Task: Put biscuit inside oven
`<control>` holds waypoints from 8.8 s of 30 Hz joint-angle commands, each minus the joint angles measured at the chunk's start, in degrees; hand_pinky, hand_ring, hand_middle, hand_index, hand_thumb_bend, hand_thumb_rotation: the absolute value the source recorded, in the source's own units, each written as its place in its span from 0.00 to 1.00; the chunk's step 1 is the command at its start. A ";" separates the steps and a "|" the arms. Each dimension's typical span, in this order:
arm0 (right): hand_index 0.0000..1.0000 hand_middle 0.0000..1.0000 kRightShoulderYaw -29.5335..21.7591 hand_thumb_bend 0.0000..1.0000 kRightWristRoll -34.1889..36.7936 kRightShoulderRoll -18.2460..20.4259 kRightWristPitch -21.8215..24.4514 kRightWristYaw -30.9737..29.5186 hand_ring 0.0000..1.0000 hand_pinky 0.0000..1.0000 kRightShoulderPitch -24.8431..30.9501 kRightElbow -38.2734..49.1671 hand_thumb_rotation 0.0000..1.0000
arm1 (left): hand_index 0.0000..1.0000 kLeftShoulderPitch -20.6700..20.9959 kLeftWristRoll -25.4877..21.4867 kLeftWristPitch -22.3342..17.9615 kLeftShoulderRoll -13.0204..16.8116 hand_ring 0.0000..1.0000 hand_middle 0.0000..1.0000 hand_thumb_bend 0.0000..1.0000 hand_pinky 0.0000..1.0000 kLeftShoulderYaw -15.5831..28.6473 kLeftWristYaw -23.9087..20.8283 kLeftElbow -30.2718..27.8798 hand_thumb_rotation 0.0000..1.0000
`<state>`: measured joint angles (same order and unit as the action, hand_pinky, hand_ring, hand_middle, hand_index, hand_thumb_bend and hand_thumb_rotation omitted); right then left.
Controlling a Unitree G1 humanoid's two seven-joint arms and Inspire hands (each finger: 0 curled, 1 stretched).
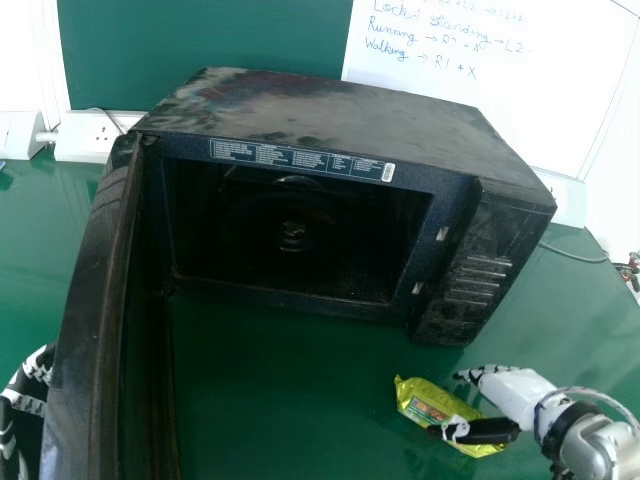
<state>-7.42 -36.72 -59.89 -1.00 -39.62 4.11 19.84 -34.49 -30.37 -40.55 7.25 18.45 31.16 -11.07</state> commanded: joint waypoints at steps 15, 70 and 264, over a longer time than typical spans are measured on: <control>0.99 0.95 1.94 1.00 -2.39 2.43 1.98 -0.54 0.96 0.95 0.47 1.31 0.91 | 0.91 -0.77 2.75 0.89 -0.84 0.84 0.92 0.88 0.97 -0.31 -2.73 -2.44 0.81; 0.55 0.53 -2.99 0.49 8.00 3.83 1.29 2.55 0.43 0.27 -2.17 -2.04 0.00 | 0.92 -2.38 -5.38 15.55 -3.12 0.82 0.89 0.86 0.94 0.94 -6.81 -12.08 0.85; 0.51 0.46 26.60 0.52 6.55 43.10 -7.76 34.20 0.33 0.24 -80.89 -93.51 0.00 | 0.85 -7.15 4.26 5.82 -8.72 0.83 0.85 0.88 0.70 -4.86 -6.47 -12.68 0.98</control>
<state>18.79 -29.87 -16.38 -9.01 -7.15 -75.39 -73.26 -41.09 -26.01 -34.31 -1.20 14.22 25.02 -23.95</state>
